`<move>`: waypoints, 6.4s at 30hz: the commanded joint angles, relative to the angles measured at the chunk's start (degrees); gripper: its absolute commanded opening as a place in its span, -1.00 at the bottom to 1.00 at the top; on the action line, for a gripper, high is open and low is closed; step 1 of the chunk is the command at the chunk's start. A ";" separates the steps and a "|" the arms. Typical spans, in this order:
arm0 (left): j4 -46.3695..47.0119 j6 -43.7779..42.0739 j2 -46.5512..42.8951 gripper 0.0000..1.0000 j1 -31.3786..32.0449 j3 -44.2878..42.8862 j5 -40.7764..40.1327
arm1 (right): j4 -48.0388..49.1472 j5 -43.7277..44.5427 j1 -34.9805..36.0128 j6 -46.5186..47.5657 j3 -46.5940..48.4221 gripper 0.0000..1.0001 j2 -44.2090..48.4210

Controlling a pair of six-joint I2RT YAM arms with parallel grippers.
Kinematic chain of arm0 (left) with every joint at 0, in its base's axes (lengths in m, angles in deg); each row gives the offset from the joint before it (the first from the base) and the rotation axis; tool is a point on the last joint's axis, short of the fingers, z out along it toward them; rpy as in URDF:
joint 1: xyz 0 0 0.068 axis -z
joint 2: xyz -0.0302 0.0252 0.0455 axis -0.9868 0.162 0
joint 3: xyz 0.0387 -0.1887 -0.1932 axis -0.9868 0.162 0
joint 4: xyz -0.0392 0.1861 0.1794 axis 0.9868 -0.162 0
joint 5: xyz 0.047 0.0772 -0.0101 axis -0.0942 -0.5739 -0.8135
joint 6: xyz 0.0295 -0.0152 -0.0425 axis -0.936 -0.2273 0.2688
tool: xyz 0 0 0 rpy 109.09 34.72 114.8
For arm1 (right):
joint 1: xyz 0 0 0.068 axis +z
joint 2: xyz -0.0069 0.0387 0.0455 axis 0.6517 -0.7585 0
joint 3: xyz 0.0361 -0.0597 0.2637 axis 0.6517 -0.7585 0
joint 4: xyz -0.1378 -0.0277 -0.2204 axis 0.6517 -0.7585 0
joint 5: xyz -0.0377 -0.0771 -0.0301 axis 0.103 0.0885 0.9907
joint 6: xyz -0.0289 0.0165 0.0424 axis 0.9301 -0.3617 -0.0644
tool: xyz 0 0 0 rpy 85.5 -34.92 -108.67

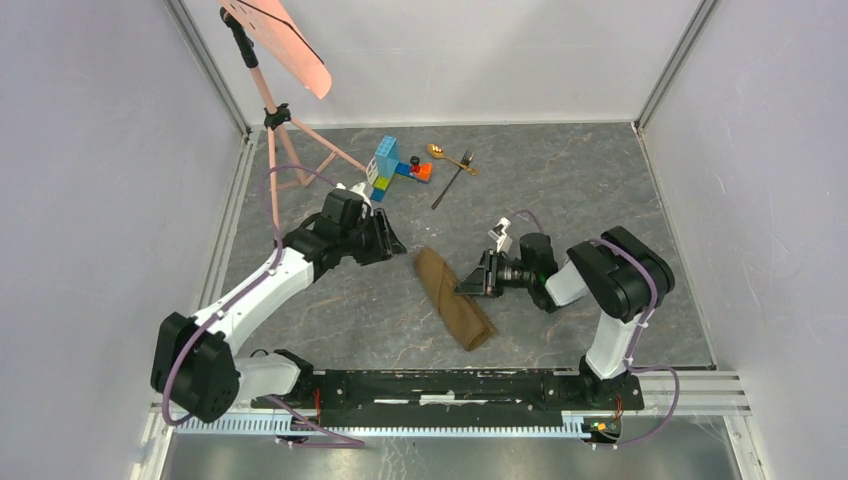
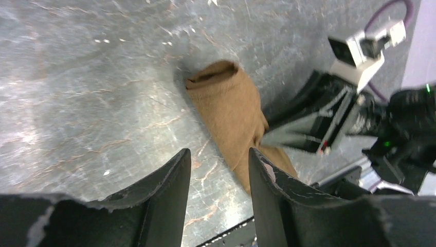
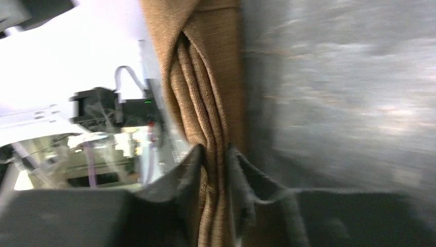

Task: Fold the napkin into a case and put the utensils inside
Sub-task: Turn over the smaller rectangle-folded napkin at the center of the board, then smooth out the smaller rectangle-folded napkin at the center of the board, then move the smaller rectangle folded napkin to the center of the board, then pick up the spoon from the corner of the board.

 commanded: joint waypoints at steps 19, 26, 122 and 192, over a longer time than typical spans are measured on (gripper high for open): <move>30.18 11.46 32.65 -0.17 2.75 -7.46 15.46 | -68.46 28.11 11.93 40.58 9.24 -0.27 36.07; 22.57 4.16 39.76 -0.21 2.62 -12.62 7.70 | -65.16 43.49 12.04 42.63 3.19 -0.38 34.44; -2.49 0.43 -13.66 0.48 -1.04 0.34 -14.85 | -7.02 40.20 24.95 -5.40 22.86 0.07 -7.25; -2.55 -8.63 -11.65 0.73 -1.10 -5.11 -0.93 | -66.25 39.48 -4.26 69.58 97.53 0.21 -35.35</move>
